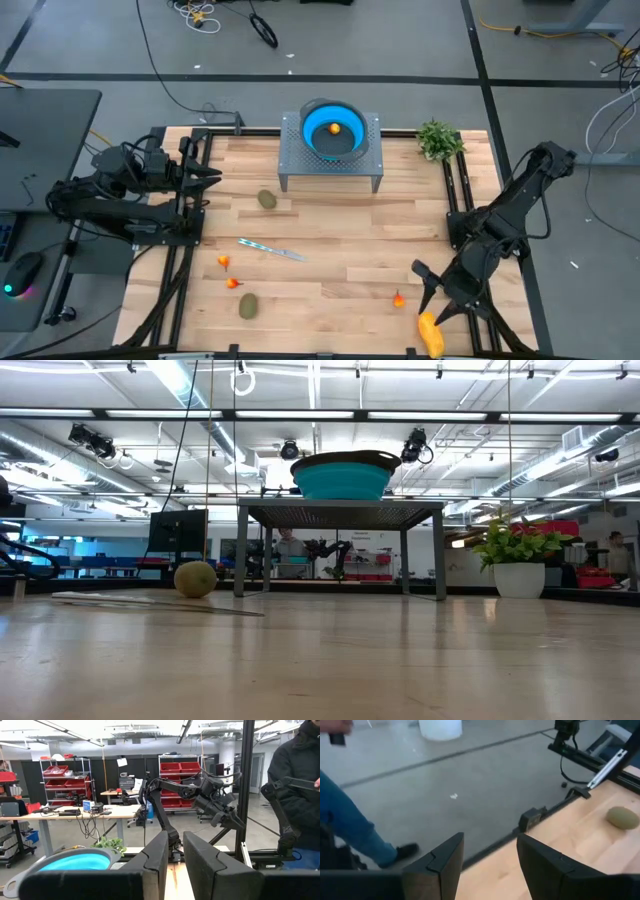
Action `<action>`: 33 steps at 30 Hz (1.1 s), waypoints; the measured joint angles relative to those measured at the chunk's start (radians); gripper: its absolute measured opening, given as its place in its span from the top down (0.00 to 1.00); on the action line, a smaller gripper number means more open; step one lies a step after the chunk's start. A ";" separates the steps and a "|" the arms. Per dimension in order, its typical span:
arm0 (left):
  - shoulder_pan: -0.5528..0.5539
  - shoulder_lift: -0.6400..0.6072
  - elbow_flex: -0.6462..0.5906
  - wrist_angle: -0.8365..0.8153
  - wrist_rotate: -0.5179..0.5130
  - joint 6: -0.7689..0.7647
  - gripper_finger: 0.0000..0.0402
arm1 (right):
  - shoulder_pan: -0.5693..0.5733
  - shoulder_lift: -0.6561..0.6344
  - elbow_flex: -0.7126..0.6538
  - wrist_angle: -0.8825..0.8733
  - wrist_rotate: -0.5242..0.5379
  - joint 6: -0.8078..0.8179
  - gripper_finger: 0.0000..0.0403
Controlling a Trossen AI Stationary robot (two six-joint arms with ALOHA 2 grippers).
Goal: Pick & Place Fruit
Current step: Put the peach into the blue bin
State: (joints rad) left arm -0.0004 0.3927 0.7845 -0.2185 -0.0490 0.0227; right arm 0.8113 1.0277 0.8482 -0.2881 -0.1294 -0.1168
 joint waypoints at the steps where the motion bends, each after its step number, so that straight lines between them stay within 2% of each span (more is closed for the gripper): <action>1: 0.000 0.000 0.000 0.000 0.000 0.000 0.83 | 0.006 0.006 0.000 -0.009 0.013 -0.015 0.52; 8: 0.000 0.000 0.000 0.000 0.000 0.000 0.83 | 0.024 0.074 0.000 -0.063 0.056 -0.093 0.51; 21: 0.000 0.000 0.000 0.000 0.000 0.000 0.83 | 0.024 0.218 -0.023 -0.069 0.051 -0.109 0.28; 33: 0.000 0.000 0.000 0.000 0.000 0.000 0.83 | 0.024 0.252 -0.162 -0.069 0.164 -0.160 0.26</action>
State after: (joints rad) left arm -0.0005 0.3927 0.7846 -0.2184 -0.0490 0.0227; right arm 0.8356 1.2801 0.6865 -0.3570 0.0341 -0.2768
